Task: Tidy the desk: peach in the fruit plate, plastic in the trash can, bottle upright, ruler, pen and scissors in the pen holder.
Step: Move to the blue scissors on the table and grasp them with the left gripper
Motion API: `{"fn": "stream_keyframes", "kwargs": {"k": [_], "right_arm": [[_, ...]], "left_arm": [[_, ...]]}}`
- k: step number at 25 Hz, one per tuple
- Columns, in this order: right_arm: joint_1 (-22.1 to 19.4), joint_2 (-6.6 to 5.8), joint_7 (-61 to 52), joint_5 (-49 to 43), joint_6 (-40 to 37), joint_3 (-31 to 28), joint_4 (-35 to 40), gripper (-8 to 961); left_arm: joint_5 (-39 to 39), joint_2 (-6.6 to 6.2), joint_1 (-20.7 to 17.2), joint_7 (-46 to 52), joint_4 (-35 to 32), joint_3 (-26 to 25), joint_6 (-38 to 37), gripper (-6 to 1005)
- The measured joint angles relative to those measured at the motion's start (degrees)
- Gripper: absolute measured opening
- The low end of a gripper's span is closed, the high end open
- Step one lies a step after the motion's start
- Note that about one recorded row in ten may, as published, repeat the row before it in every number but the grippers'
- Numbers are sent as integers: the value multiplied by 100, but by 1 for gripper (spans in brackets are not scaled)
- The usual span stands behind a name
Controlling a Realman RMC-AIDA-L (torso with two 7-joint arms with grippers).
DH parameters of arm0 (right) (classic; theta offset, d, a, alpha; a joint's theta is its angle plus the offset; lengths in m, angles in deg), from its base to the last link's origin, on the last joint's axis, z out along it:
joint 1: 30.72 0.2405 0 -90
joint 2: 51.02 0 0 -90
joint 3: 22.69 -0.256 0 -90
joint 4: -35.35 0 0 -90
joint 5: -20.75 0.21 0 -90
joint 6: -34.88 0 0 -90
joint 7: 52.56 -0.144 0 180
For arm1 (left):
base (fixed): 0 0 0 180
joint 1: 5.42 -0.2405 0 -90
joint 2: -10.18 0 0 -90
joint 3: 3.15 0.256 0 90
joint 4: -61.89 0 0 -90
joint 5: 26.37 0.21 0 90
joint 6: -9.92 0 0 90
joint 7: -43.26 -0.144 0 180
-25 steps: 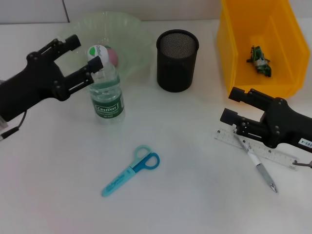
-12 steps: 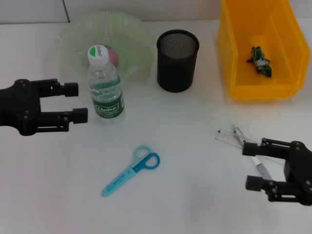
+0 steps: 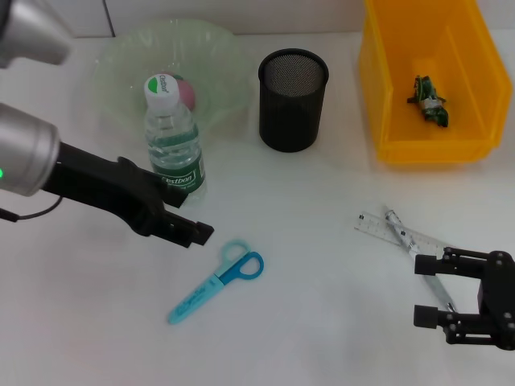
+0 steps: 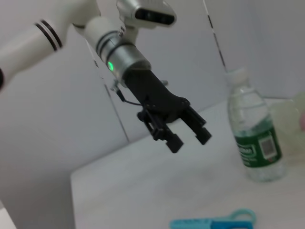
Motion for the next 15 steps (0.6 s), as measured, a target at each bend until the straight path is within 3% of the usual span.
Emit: {"fn": "stream_keyframes", "kwargs": {"k": [2, 5, 15], "right_arm": [[-13, -1, 14, -45, 169, -12, 2, 766], [-5, -6, 26, -44, 266, -65, 5, 766], [182, 1, 54, -18, 293, -330, 25, 766]], "left_arm": [[59, -1, 30, 86, 0, 100, 33, 768], [500, 9, 372, 707, -4, 688, 60, 767], [1267, 29, 694, 1201, -186, 1477, -180, 766]]}}
